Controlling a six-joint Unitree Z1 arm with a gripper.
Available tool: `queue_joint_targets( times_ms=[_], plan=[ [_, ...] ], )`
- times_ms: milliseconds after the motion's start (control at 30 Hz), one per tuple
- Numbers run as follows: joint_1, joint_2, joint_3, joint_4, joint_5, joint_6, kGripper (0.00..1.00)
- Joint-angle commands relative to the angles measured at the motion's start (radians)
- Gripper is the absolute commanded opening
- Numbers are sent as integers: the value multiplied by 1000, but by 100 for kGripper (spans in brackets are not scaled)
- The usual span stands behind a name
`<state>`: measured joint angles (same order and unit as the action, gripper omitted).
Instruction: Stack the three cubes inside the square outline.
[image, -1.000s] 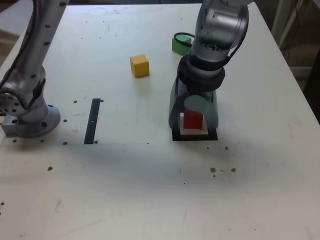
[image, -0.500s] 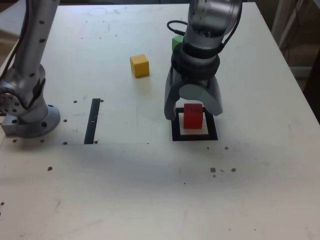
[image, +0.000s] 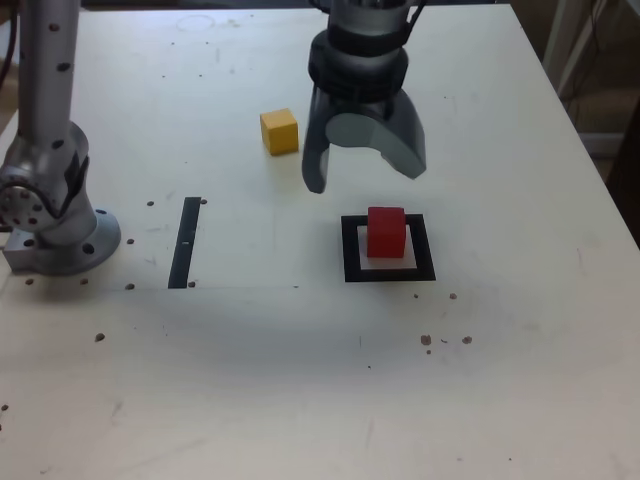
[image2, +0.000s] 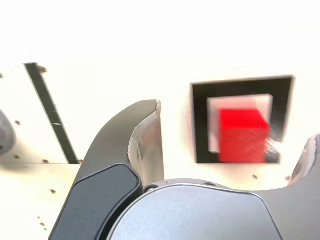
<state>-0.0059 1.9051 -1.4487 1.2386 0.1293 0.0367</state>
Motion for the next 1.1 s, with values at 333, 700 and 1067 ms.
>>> queue_joint_targets(
  times_ms=[333, 700, 1067],
  plan=[
    [270, -68, 113, 13, 17, 95, 100],
    [472, -78, 150, 5, 63, 171, 100],
    [527, -49, 196, -96, 77, 203, 98]
  ],
)
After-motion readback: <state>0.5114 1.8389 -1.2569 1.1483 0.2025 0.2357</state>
